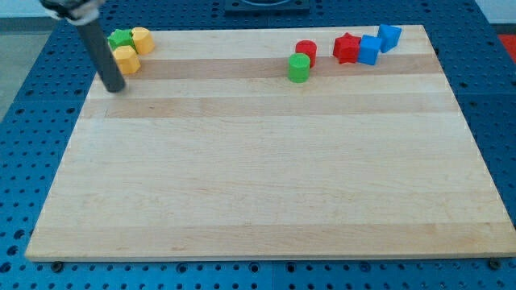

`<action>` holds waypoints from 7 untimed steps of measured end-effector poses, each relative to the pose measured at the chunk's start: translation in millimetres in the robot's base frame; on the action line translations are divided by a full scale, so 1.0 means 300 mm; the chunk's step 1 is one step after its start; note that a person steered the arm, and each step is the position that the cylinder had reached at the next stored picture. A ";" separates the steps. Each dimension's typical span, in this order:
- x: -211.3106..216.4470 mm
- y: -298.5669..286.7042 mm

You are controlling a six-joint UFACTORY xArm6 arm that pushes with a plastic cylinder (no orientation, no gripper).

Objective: Push the green circle towards the yellow hexagon

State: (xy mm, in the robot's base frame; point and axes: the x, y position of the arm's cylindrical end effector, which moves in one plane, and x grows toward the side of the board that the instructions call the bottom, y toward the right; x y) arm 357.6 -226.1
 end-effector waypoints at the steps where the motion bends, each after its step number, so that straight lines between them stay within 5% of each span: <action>1: 0.151 0.344; 3: 0.080 1.056; 5: -0.096 1.142; 7: -0.179 0.932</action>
State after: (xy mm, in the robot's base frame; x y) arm 304.0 53.5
